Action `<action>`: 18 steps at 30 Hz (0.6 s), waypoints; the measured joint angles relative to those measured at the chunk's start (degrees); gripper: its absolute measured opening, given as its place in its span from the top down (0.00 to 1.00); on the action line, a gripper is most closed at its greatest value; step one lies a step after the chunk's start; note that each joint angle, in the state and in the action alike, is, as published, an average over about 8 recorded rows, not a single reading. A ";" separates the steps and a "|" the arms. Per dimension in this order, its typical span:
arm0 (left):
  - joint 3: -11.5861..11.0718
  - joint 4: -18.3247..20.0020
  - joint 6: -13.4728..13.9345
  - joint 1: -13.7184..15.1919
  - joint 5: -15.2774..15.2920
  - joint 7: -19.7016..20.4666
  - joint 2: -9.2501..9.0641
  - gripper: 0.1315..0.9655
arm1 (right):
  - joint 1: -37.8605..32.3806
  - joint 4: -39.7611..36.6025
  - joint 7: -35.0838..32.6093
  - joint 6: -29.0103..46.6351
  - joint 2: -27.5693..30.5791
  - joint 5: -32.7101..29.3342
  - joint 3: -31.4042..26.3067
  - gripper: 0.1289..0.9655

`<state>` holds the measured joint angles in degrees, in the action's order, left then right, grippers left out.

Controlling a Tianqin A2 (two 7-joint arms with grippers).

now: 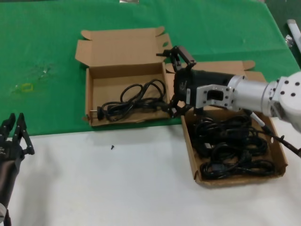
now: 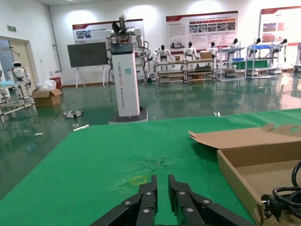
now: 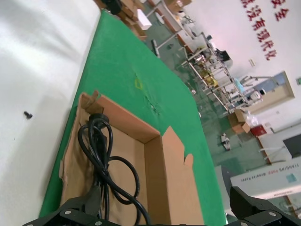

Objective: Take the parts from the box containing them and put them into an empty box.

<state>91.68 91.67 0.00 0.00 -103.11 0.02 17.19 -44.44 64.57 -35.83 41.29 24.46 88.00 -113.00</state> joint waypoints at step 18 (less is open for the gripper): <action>0.00 0.00 0.00 0.00 -0.01 0.00 0.00 0.76 | 10.33 6.30 8.32 -9.59 -1.69 3.52 4.96 0.00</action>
<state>91.68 91.67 0.00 0.00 -103.12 0.02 17.19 -34.11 70.87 -27.51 31.69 22.77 91.52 -108.04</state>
